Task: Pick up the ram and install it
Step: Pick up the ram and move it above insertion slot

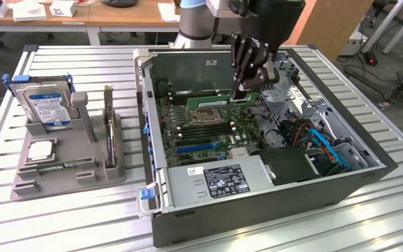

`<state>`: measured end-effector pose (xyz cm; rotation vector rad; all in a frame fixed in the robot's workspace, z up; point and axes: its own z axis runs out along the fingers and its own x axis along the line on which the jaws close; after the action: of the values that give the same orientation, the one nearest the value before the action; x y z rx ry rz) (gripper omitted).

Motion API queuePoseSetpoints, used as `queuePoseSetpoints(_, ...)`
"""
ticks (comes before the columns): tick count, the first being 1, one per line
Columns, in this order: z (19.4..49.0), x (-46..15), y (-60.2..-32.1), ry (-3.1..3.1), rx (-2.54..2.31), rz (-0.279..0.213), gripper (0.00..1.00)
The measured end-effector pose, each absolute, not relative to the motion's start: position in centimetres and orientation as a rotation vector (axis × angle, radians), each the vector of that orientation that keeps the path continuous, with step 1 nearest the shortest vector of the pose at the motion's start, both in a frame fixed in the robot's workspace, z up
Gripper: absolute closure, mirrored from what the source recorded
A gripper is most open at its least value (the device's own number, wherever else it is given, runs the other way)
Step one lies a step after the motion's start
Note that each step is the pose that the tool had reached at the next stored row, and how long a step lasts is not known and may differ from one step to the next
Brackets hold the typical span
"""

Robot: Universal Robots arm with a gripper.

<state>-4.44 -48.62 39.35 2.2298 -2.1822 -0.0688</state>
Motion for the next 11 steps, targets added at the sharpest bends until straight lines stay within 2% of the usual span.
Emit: queuePoseSetpoints(11, 39.34, -3.86, -48.45, -2.182, 2.23, -0.069, 0.89)
